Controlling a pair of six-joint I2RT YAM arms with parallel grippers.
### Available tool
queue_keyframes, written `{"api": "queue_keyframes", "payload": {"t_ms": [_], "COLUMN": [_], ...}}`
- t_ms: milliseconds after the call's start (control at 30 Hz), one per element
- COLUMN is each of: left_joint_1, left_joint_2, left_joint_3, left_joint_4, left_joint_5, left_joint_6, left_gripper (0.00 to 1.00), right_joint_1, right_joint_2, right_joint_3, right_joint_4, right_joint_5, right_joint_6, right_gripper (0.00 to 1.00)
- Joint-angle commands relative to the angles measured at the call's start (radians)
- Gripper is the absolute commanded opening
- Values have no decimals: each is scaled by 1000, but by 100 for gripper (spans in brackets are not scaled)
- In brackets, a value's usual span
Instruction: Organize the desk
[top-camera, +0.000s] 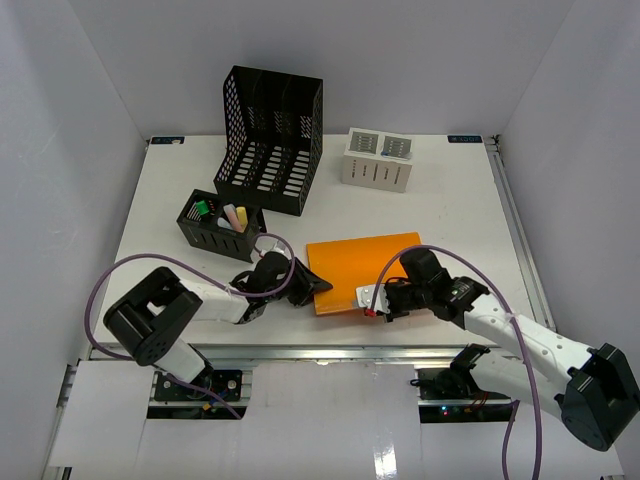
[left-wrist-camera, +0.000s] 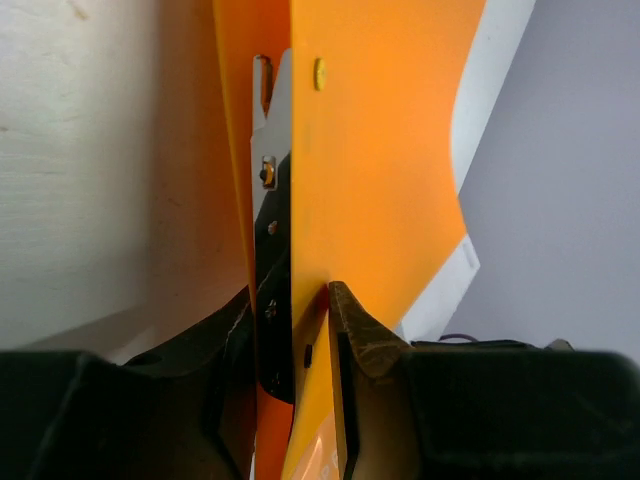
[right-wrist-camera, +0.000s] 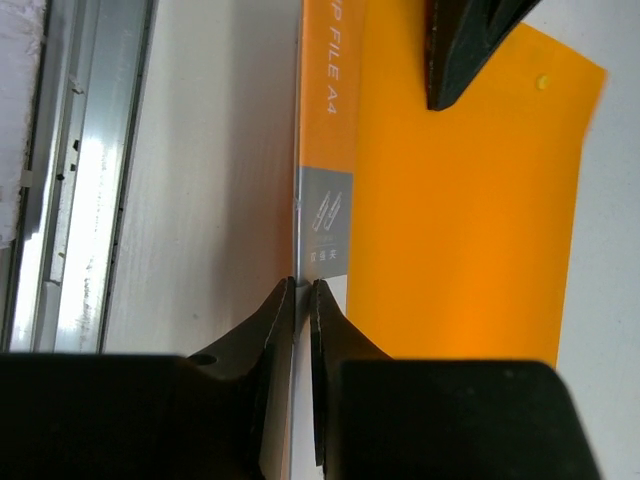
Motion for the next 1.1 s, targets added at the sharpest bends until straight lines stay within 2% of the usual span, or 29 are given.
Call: {"api": "queue_keyframes", "payload": {"t_ms": [0,33,67,133,167,267,333,467,533,700,867,967,1067], "left_joint_1": [-9,-9,-9,-9,-9,-8,-4,11,22,44,46,48,49], "left_joint_2": [-50,-65,-88,-138,-159,-244,-320,-455,-483,-496,-457,-426,-330], "left_joint_3": [14,10,4,-2,-7,10,53,174,283,549,789,911,1065], "left_joint_4": [89,87,81,75,60,-42,-179,-490,-659,-919,-1107,-1186,-1305], "left_joint_5": [36,35,35,38,33,-14,-69,-164,-260,-349,-443,-486,-559], "left_joint_6": [21,34,54,105,125,201,283,475,549,735,843,894,970], "left_gripper": [24,18,11,1,0,0,0,0,0,0,0,0,0], "right_joint_1": [7,6,6,6,6,-1,-11,-31,-57,-203,-364,-378,-381], "right_joint_2": [-24,-26,-30,-42,-48,-72,-88,-96,-85,-44,-1,11,8], "right_joint_3": [-16,-18,-17,-1,6,72,122,230,310,405,354,312,284], "right_joint_4": [38,40,33,17,-4,-37,-45,-47,-69,-94,-52,-43,-43], "right_joint_5": [-101,-101,-109,-130,-155,-151,-116,-7,-7,-237,-398,-432,-469], "right_joint_6": [28,31,38,48,48,54,67,126,151,209,218,201,175], "right_gripper": [11,15,27,58,68,85,92,98,98,98,98,97,97]}}
